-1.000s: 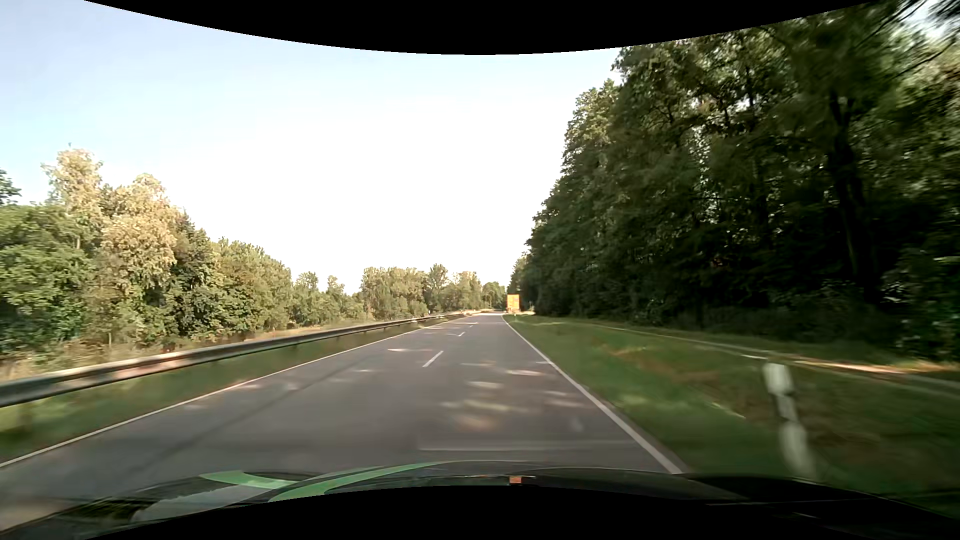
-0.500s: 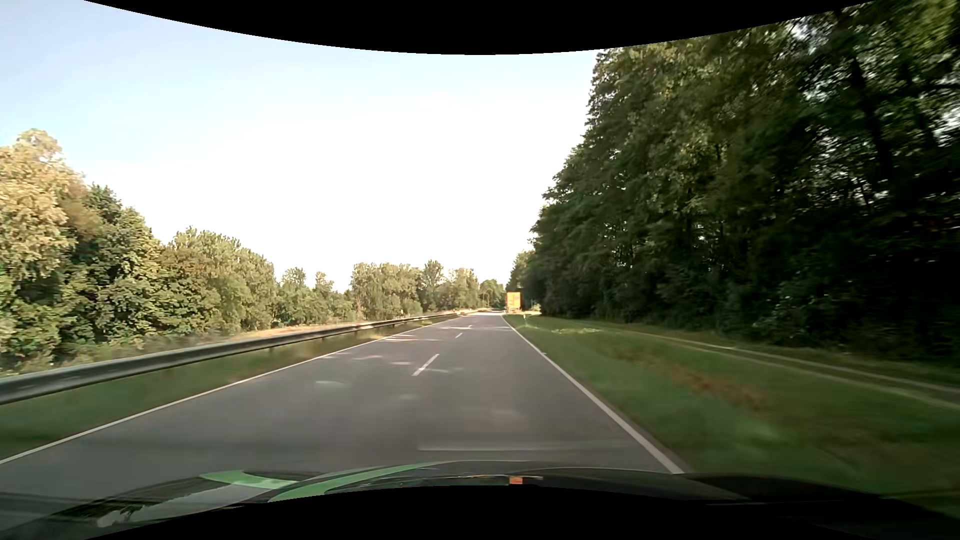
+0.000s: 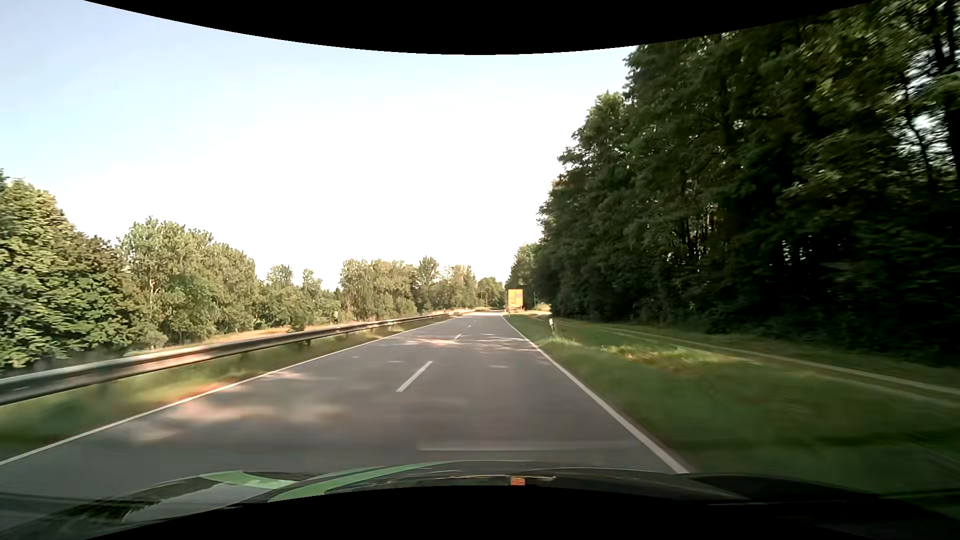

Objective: Follow the waypoints while adhering to traffic rules and regulations

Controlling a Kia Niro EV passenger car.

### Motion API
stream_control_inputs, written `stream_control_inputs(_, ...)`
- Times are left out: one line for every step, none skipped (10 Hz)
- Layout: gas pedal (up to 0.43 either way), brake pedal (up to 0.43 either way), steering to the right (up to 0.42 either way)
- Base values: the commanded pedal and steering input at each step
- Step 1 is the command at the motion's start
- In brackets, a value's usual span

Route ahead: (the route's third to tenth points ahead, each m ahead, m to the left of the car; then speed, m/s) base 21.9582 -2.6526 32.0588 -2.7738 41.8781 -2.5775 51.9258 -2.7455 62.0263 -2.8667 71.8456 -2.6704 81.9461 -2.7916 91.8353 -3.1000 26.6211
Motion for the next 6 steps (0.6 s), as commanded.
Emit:
stream_control_inputs(0.0,0.0,0.002)
stream_control_inputs(0.0,0.0,0.001)
stream_control_inputs(0.0,0.0,0.002)
stream_control_inputs(0.0,0.0,0.002)
stream_control_inputs(0.0,0.0,0.001)
stream_control_inputs(0.0,0.0,0.002)
